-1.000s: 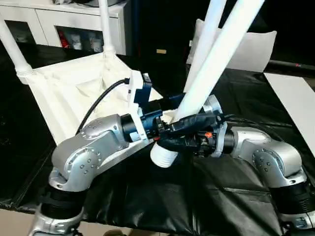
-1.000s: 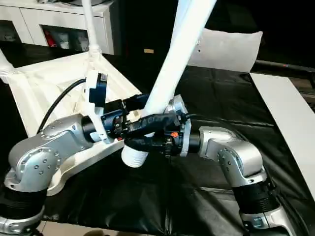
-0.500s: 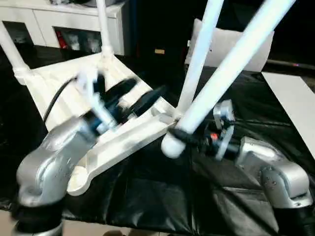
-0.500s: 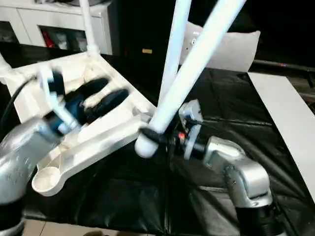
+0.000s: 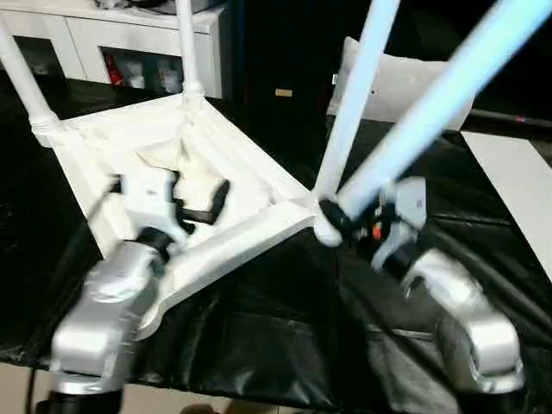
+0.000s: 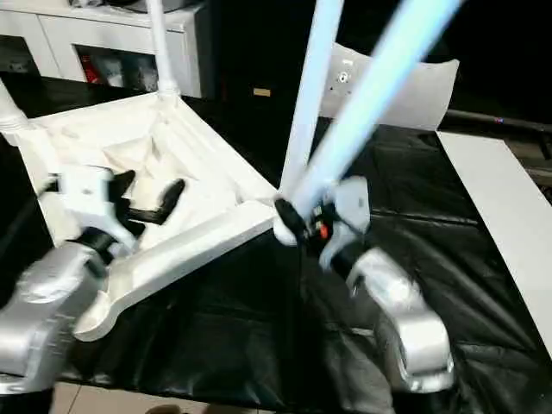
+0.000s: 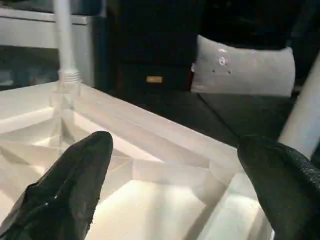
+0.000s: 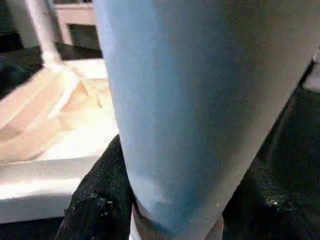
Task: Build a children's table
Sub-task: Pick table leg, then move to table
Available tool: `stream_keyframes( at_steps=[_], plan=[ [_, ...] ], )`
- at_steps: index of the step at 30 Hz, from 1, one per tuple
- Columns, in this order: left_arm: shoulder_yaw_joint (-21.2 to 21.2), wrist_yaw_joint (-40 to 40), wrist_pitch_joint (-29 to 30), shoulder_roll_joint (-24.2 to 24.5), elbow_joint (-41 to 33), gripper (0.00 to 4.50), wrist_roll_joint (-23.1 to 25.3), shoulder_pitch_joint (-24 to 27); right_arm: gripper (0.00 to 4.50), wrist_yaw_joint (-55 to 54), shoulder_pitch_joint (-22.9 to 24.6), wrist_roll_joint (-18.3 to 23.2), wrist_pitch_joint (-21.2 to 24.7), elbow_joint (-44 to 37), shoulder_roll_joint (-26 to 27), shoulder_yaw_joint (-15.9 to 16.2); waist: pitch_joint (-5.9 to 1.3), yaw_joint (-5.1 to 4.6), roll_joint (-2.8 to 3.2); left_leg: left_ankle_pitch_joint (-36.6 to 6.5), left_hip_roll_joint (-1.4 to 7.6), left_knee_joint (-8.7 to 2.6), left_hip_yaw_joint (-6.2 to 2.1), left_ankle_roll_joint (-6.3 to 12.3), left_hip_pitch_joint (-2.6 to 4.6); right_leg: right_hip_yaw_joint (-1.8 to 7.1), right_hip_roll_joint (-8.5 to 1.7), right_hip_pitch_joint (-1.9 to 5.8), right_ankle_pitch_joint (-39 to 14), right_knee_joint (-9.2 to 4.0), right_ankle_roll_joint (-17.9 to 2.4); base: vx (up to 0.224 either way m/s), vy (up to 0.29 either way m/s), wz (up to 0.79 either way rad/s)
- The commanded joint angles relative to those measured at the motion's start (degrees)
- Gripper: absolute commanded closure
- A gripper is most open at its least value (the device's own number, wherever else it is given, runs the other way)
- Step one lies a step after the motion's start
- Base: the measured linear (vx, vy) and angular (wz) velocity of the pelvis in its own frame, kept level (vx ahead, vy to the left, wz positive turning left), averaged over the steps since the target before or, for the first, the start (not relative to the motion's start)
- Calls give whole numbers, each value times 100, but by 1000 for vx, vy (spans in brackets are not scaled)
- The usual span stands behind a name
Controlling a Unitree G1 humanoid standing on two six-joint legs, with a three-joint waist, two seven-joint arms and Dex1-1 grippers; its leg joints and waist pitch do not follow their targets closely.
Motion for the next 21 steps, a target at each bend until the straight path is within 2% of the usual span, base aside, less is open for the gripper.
stream_keyframes(
  at_steps=[1,2,3,4,5,6,7,8,9,10,11,12,13,14,15,16,17,18,19,20,21],
  plan=[
    [-28,129,-71,-25,171,0,192,2,259,-130,-27,-179,-56,11,31,66,-276,136,17,-118,326,-68,-221,673,-201,893,-1381,455,-2868,-802,-986,-11,95,3],
    [-14,168,-99,-49,244,0,234,-17,259,-166,-29,-209,-70,34,38,86,-277,128,49,-96,349,-131,-208,693,-162,815,-1311,430,-2691,-778,-1120,-21,131,9],
    [-13,171,-107,-47,262,0,249,-21,259,-164,-32,-195,-87,38,44,81,-295,66,95,-57,348,-295,-133,802,-64,625,-1068,367,-2199,-676,-1272,-21,131,9],
    [-5,175,-122,-39,316,0,281,-30,259,-166,-40,-166,-129,52,61,72,-296,-38,124,-23,307,-431,-29,1009,36,441,-843,297,-1758,-567,-1300,-21,147,11],
    [0,182,-126,-38,354,0,316,-37,259,-175,-48,-163,-140,60,65,70,-295,-111,148,-38,258,-485,33,1222,102,340,-742,250,-1468,-505,-1271,-27,160,5],
    [0,184,-123,-34,363,0,327,-41,259,-176,-53,-168,-141,64,61,71,-277,-147,135,-146,240,-517,59,1309,119,307,-720,226,-1469,-509,-1222,-27,160,5],
    [-2,186,-117,-25,378,0,345,-47,259,-175,-64,-179,-143,77,54,75,-245,-166,114,-524,221,-525,101,1324,143,314,-802,232,-1743,-592,-1100,-49,178,4],
    [2,185,-125,-26,392,0,365,-50,259,-227,-68,-202,-84,88,60,63,-215,-169,115,-976,247,-489,84,1137,163,394,-1000,270,-2149,-729,-982,-58,182,6],
    [8,188,-119,-31,387,0,362,-47,259,-240,-66,-206,-80,91,64,56,-215,-169,115,-976,247,-489,84,1137,163,394,-1000,270,-2149,-729,-982,-58,182,6],
    [14,193,-126,-42,390,0,369,-43,259,-255,-61,-219,-83,95,75,46,-190,-187,106,-1337,287,-431,4,885,131,477,-1203,369,-2556,-861,-829,-58,189,-1],
    [19,192,-132,-52,394,0,381,-40,259,-277,-67,-207,-41,121,100,13,-158,-214,161,-1737,330,-462,-63,602,151,427,-1255,400,-3023,-937,-540,-62,204,-6],
    [19,192,-132,-53,394,0,382,-40,259,-278,-68,-205,-34,123,101,11,-165,-269,185,-1958,310,-551,-50,519,188,317,-1105,378,-2950,-880,-450,-62,204,-6],
    [18,188,-137,-59,398,0,391,-39,259,-299,-87,-185,38,163,108,-21,-183,-488,367,-2721,309,-774,282,-167,575,60,-439,-46,-2494,-540,-226,-71,216,-4],
    [18,184,-139,-61,400,0,394,-37,259,-307,-102,-181,64,194,106,-34,-154,-531,264,-3571,461,-1127,558,-669,367,-365,-155,-64,-1543,165,-130,-79,203,-25],
    [18,184,-139,-61,400,0,394,-37,259,-307,-102,-181,64,194,106,-34,-157,-472,281,-3813,560,-1281,675,-869,248,-511,-173,-2,-1137,518,-157,-79,203,-25],
    [21,179,-145,-67,407,0,399,-38,259,-311,-116,-177,59,223,102,-40,-96,-349,292,-4251,674,-1498,924,-1209,50,-711,-267,161,-1041,844,-293,-131,152,-51],
    [23,172,-149,-71,416,0,404,-43,259,-307,-129,-170,40,244,99,-45,-137,-195,223,-4313,670,-1610,1224,-1632,-38,-823,-279,393,-1432,1020,-397,-134,100,-53],
    [24,161,-146,-74,419,0,405,-44,259,-308,-125,-166,17,257,98,-51,-195,-212,137,-3791,647,-1620,1333,-2027,15,-674,-360,468,-1867,949,-519,-134,100,-53],
    [26,153,-144,-80,420,0,411,-45,259,-310,-121,-161,3,263,95,-52,-374,15,-267,-1975,567,6,894,-2054,422,311,-1708,-73,-4688,-88,-327,-27,49,-51],
    [29,145,-139,-83,420,0,415,-46,259,-316,-114,-160,-7,263,92,-53,-412,15,-147,-1023,-62,1088,-286,-233,-561,829,-2135,564,-4921,-645,134,64,43,-73],
    [28,140,-135,-81,419,0,420,-47,259,-319,-109,-158,-7,262,91,-53,-412,15,-147,-1023,-62,1088,-286,-233,-561,829,-2135,564,-4921,-645,134,64,43,-73]
  ],
)
